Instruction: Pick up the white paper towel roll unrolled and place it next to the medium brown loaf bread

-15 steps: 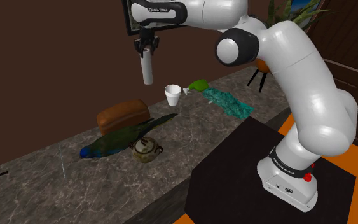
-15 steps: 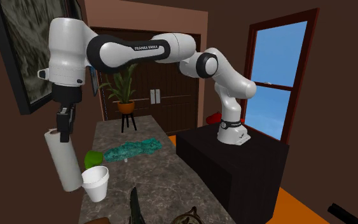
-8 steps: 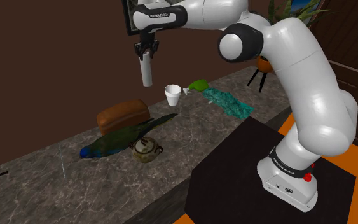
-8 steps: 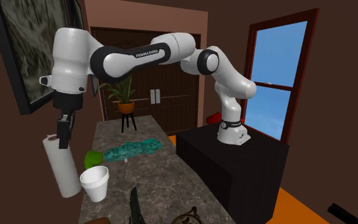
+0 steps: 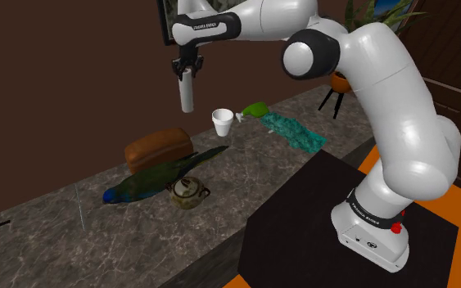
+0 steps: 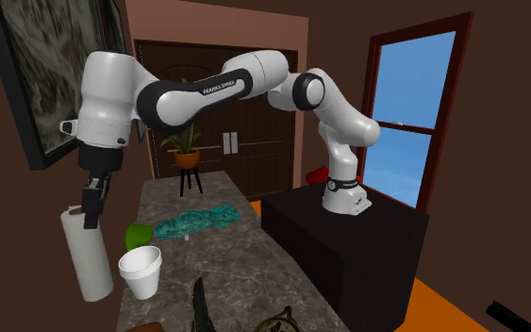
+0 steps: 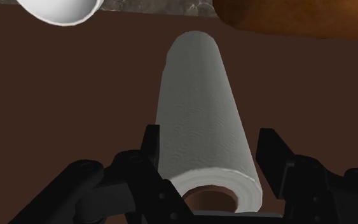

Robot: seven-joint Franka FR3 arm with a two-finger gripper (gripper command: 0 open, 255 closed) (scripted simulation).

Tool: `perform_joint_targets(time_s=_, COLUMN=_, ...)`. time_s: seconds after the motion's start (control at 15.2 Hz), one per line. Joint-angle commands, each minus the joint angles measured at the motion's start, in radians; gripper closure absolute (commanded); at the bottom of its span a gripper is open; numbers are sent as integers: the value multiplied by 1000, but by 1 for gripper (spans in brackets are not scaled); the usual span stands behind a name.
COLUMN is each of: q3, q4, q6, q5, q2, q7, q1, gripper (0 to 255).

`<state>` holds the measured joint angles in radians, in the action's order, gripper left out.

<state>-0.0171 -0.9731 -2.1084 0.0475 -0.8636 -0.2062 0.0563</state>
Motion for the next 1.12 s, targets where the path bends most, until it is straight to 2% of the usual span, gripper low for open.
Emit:
perform_joint_targets(time_s=0.0, q3=-4, q4=-3, q6=-14, q5=6, q2=-83, q7=51, q1=-12, gripper=255)
perform_joint_targets(time_s=1.06, q3=-58, q4=-29, q6=-146, q5=70, q2=-191, q7=21, q1=-44, gripper=255)
